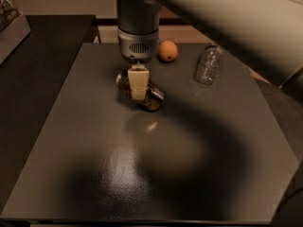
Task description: Knock orange can over
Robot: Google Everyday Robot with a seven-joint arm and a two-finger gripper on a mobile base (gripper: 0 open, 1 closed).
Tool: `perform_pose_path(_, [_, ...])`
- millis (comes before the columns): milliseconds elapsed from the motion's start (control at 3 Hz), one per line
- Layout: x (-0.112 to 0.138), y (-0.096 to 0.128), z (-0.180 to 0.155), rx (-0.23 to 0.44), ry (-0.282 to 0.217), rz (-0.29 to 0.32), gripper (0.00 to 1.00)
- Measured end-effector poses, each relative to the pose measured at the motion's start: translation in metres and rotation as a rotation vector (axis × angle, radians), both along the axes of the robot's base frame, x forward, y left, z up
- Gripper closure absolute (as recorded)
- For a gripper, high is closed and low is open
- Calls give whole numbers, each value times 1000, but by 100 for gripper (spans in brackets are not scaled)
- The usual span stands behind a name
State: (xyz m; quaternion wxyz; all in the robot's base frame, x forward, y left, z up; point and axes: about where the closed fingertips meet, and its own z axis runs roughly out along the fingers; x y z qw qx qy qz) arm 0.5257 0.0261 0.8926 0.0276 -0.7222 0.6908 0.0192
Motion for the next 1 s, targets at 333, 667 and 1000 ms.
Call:
perform_pose_path(333, [4,5,1,19,-19,-2,14])
perform_pose_path(667, [8,9,1,34,-36,-2,0])
perform_pose_path(1000, [8,9,1,34,-36,-2,0])
